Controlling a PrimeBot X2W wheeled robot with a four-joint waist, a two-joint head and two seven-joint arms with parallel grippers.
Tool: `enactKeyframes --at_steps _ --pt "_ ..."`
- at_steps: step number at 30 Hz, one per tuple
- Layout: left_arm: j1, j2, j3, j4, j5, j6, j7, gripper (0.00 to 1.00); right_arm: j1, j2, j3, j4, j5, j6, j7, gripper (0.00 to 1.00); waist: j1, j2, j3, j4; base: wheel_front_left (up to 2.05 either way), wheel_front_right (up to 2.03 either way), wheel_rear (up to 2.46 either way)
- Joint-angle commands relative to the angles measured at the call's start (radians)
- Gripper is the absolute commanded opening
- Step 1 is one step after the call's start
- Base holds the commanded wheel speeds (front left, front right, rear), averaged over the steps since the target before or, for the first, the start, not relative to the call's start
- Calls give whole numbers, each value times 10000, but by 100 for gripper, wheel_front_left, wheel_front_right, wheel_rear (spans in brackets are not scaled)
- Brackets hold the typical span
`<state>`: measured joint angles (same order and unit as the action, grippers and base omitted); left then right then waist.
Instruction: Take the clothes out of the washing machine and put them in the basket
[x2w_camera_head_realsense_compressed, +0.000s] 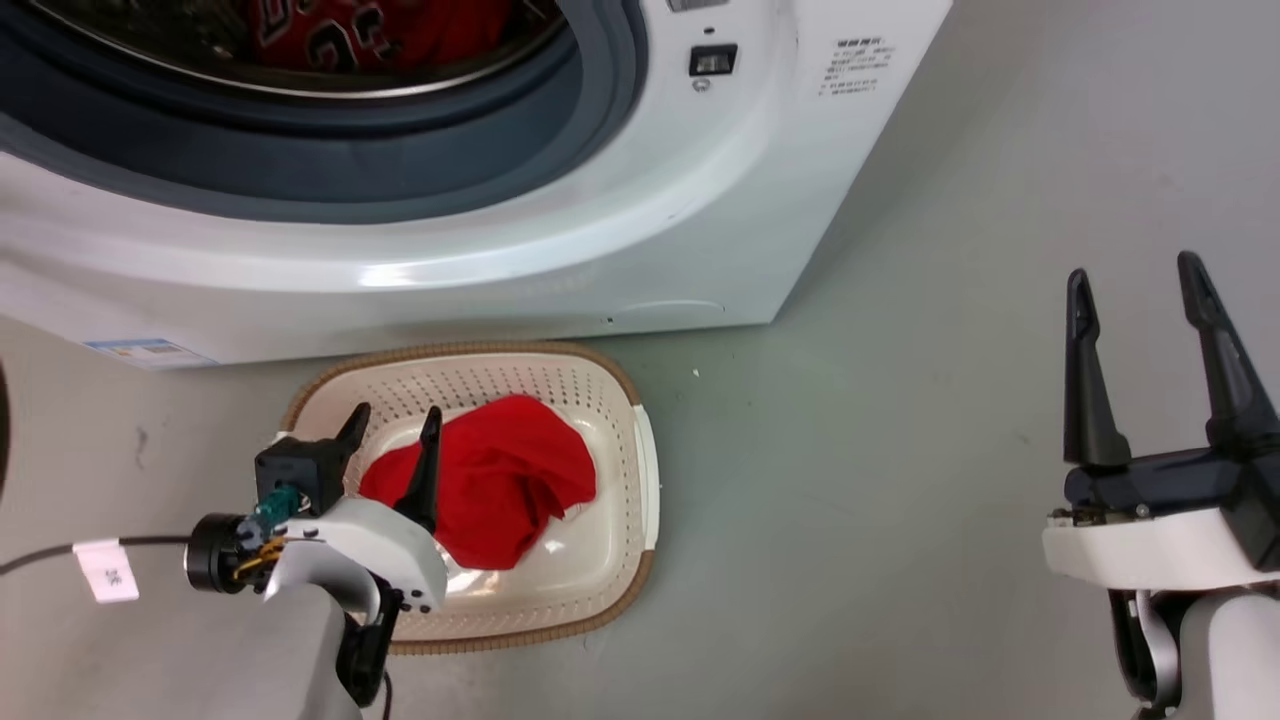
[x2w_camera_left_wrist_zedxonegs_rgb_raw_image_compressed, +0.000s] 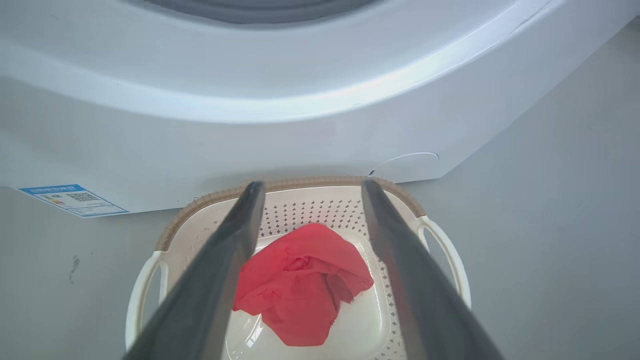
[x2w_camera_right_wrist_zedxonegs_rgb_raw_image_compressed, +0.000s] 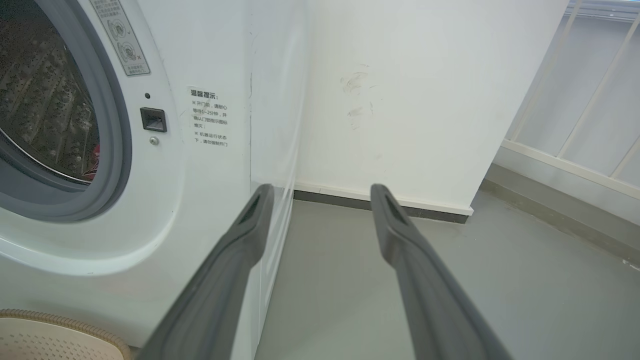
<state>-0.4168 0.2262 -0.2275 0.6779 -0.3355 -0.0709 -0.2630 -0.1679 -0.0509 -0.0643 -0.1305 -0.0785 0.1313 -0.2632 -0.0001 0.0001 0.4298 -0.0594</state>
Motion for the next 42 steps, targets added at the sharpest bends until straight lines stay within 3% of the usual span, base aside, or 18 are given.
enactKeyframes --at_steps 1,12,20,27,34,42 --pt "247 -113 153 -251 82 -65 -26 100 135 13 10 47 60 -10 -24 100 1 -1 -366 151 0 0 0" --pt "1540 -615 1521 -2473 689 -416 -26 100 470 13 399 336 356 -10 -24 100 1 -1 -1356 -69 0 0 0" --pt "1117 -465 2027 -3508 1010 -500 -27 100 464 14 379 306 566 -10 -24 100 1 -1 -1254 -431 0 0 0" --pt "-512 237 2264 -3577 981 -473 607 100 166 14 526 149 809 -10 -24 100 1 -1 -249 -851 0 0 0" --pt "-3422 1543 2306 -3388 1072 -518 2759 100 -423 14 685 56 1128 -10 -24 100 1 -1 1395 -1346 0 0 0" --pt "-7305 2918 1990 -1642 1257 -550 5824 100 -1120 16 1185 58 1709 -10 -24 100 1 -1 3181 -2029 0 0 0"
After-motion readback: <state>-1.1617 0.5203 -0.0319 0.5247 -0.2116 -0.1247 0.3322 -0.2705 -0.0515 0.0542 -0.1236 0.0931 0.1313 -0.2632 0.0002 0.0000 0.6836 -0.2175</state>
